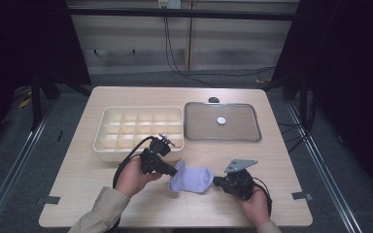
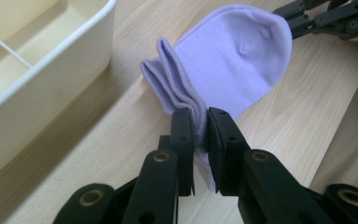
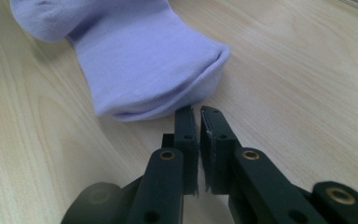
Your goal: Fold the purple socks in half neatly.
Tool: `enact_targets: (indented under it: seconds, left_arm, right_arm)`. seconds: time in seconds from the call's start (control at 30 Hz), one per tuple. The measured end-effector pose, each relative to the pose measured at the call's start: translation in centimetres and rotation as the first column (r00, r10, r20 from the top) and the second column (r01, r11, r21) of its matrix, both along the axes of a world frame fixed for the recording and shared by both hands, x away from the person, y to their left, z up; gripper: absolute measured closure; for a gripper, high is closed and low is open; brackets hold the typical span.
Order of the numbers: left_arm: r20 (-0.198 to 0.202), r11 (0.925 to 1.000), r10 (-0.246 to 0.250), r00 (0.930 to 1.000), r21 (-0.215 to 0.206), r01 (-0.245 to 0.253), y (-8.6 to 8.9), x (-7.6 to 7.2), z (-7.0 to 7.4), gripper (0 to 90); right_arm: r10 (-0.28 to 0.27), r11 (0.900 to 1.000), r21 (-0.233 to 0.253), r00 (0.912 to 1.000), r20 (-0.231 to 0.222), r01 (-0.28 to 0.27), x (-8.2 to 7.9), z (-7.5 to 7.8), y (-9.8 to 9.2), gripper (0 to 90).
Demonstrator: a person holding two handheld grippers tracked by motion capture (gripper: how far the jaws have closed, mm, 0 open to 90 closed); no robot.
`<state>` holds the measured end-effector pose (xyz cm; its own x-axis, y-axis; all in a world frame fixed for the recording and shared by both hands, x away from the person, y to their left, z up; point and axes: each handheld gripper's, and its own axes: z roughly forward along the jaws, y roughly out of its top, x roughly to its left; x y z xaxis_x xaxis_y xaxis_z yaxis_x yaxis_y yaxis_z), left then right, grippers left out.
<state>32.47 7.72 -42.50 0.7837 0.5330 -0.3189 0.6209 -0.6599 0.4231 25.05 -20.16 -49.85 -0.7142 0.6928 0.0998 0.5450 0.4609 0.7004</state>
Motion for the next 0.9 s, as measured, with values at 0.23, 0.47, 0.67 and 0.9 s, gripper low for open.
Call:
enact_targets:
  seconds: [0.23, 0.47, 0.67, 0.9]
  left_arm:
    - [0.002, 0.9997, -0.025, 0.9997, 0.004, 0.025, -0.5, -0.4, 0.3, 81.0]
    - [0.006, 0.9994, -0.034, 0.9994, 0.011, 0.034, -1.0, -0.4, 0.6, 82.0]
    - [0.007, 0.9993, -0.036, 0.9993, 0.009, 0.035, -1.1, -0.4, 0.6, 81.9]
    - [0.003, 0.9987, -0.048, 0.9989, 0.016, 0.048, -1.2, -0.4, 0.7, 81.9]
  right_arm:
    - [0.021, 1.000, -0.006, 0.9998, -0.008, -0.021, -0.1, -0.1, 0.6, 85.2]
    - [0.033, 0.999, -0.011, 0.9995, -0.002, -0.033, -0.1, -0.1, 1.1, 85.3]
    - [0.008, 1.000, -0.011, 1.0000, -0.002, -0.008, 0.1, -0.1, 0.7, 85.4]
    - [-0.047, 0.999, -0.014, 0.9989, -0.005, 0.046, 0.6, -0.2, 0.0, 85.5]
